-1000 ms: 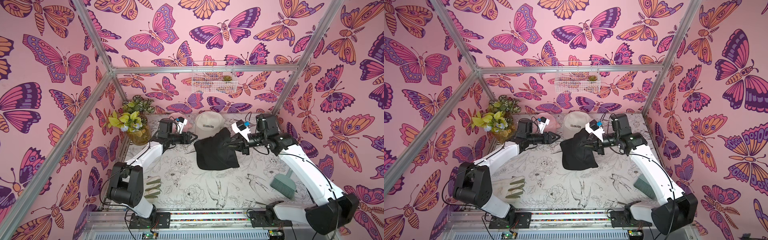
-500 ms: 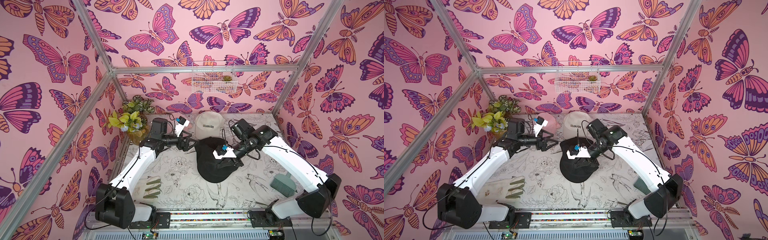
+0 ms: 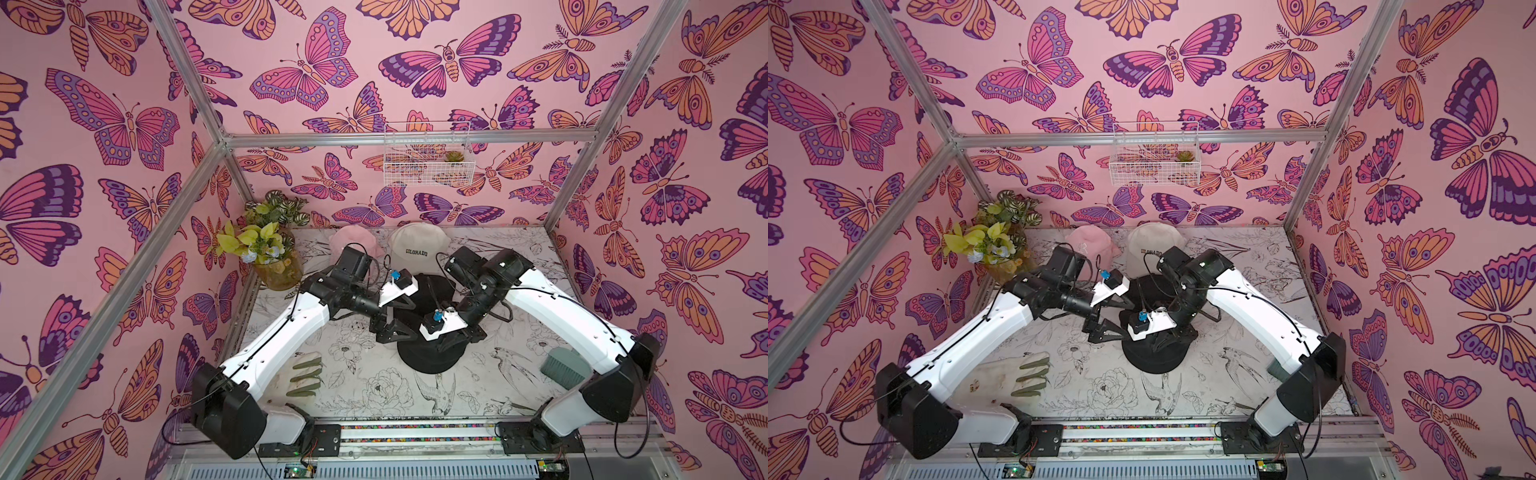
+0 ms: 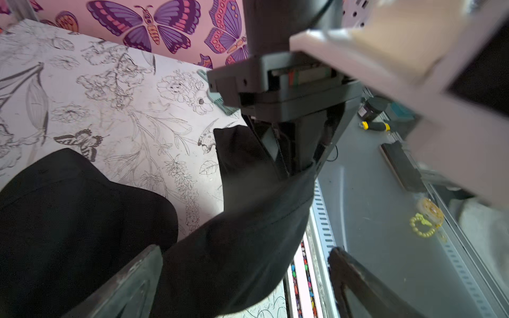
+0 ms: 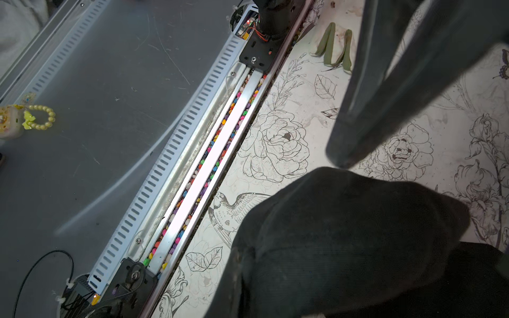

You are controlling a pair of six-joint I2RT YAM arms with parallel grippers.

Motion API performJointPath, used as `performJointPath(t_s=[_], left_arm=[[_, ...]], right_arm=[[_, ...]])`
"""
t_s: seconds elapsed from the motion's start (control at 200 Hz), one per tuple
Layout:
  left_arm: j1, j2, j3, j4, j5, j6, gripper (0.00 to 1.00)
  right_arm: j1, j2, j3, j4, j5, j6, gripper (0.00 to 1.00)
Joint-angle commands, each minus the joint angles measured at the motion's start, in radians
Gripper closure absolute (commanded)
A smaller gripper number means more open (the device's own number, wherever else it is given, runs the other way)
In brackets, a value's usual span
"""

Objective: Stack the baseball caps by color
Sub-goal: Place the baseball cap on the baseball cap.

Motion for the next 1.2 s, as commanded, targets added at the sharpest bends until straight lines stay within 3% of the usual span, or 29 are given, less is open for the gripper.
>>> performJointPath(t_s=[0.0, 0.135, 0.26, 0.325, 0.471, 0.516, 0.721, 1.026, 1.086, 1.197], left_arm=[[-0.010, 0.055, 0.038, -0.150, 0.014, 0.135, 0.03], [-0.016, 0.088, 0.053, -0.155, -0.006, 0.132, 0.10], [-0.015, 0.086, 0.059, -0.223, 0.058, 0.215, 0.35], [-0.015, 0.074, 0.057, -0.261, 0.081, 0.270, 0.43], [-0.004, 0.074, 0.063, -0.258, 0.085, 0.269, 0.91], [0.003, 0.085, 0.078, -0.256, 0.088, 0.251, 1.00], [0.030, 0.104, 0.110, -0.218, 0.068, 0.181, 1.00], [0.083, 0.072, 0.078, -0.138, 0.098, 0.132, 1.00], [0.093, 0.069, 0.064, -0.084, 0.091, 0.091, 1.00], [0.101, 0.070, 0.016, 0.103, 0.019, -0.059, 1.00]], right_arm=[[0.009, 0.027, 0.030, -0.060, -0.007, -0.061, 1.00], [0.008, 0.020, 0.014, -0.047, -0.021, -0.072, 0.99], [-0.006, 0.027, 0.014, -0.036, -0.026, -0.054, 0.99], [-0.032, 0.032, 0.024, -0.034, -0.059, -0.040, 1.00], [-0.055, 0.033, 0.016, -0.036, -0.090, -0.027, 0.94], [-0.062, 0.033, 0.006, -0.033, -0.099, -0.017, 0.91], [-0.117, 0.034, -0.037, -0.032, -0.120, 0.031, 0.77], [-0.245, -0.049, -0.163, 0.018, -0.172, 0.016, 0.71], [-0.268, -0.051, -0.170, 0.012, -0.179, 0.009, 0.74], [-0.336, -0.021, -0.126, -0.055, -0.231, -0.069, 0.94]])
